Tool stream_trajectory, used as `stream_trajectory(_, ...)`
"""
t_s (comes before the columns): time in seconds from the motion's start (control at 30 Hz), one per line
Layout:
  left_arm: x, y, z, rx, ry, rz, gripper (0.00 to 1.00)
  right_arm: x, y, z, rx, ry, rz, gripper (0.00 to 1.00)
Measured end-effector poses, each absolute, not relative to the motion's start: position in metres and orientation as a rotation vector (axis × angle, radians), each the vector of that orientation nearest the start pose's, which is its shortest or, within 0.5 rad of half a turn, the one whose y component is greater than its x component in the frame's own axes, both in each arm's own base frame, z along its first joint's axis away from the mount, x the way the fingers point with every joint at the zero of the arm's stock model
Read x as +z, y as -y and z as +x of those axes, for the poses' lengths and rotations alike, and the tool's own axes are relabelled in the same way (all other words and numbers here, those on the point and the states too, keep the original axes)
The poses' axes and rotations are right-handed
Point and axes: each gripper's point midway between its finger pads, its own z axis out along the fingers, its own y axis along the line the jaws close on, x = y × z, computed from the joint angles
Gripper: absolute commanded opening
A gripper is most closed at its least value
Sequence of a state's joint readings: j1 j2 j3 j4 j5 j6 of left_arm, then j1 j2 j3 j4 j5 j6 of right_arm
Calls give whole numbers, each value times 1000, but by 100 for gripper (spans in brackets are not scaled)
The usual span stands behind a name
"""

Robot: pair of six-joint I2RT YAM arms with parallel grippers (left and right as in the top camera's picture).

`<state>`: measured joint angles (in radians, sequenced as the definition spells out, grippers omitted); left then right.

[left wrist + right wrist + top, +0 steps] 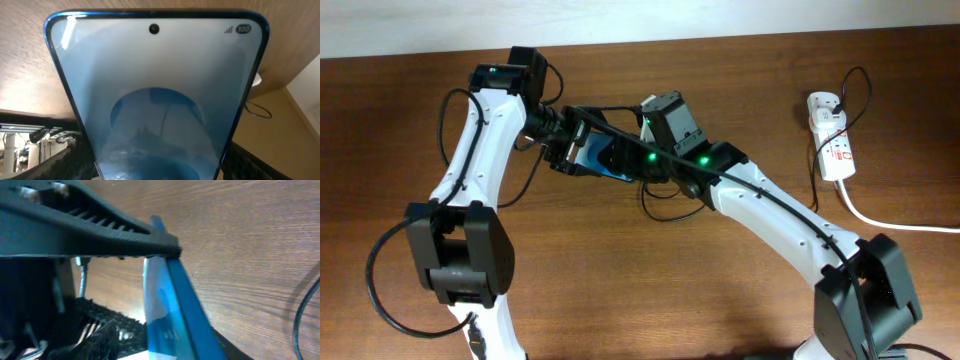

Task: Plug charger to phone and switch on socket
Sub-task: 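Grasp the phone's side edge with the right gripper, release left gripper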

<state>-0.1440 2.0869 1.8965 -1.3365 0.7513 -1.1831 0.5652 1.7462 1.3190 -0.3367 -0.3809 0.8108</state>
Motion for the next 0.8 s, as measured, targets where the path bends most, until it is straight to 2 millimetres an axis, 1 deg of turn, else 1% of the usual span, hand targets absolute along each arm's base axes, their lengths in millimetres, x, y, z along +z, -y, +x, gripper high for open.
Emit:
stream_trajectory(0.1, 156, 175, 391, -1100, -2951, -1671, 0, 165, -314, 376, 1069, -2539, 112, 43)
stream_trajectory(0.23, 157, 175, 391, -1107, -2948, -1679, 0, 166, -314, 377, 1066, -2530, 122, 34)
stream_trajectory(0.37, 158, 174, 391, -1122, -2942, -1690, 0, 167, -314, 380, 1064, -2521, 135, 21)
stream_trajectory(0.5, 158, 173, 392, -1126, -2940, -1692, 0, 167, -314, 380, 1061, -2519, 139, 15)
stream_trajectory(0.57, 158, 174, 392, -1128, -2940, -1692, 0, 167, -314, 380, 1061, -2519, 139, 10)
stream_trajectory(0.6, 158, 174, 392, -1128, -2940, -1692, 0, 167, -314, 381, 1063, -2516, 137, 5)
stream_trajectory(0.63, 159, 174, 392, -1132, -2939, -1689, 3, 168, -314, 381, 1067, -2516, 147, 4)
stream_trajectory(0.73, 160, 174, 393, -1149, -2935, -1685, 17, 168, -313, 383, 1073, -2514, 185, 4)
stream_trajectory(0.77, 160, 174, 393, -1149, -2933, -1685, 22, 168, -313, 383, 1074, -2511, 184, 4)
stream_trajectory(0.8, 160, 174, 394, -1151, -2933, -1685, 31, 169, -313, 384, 1075, -2508, 181, 4)
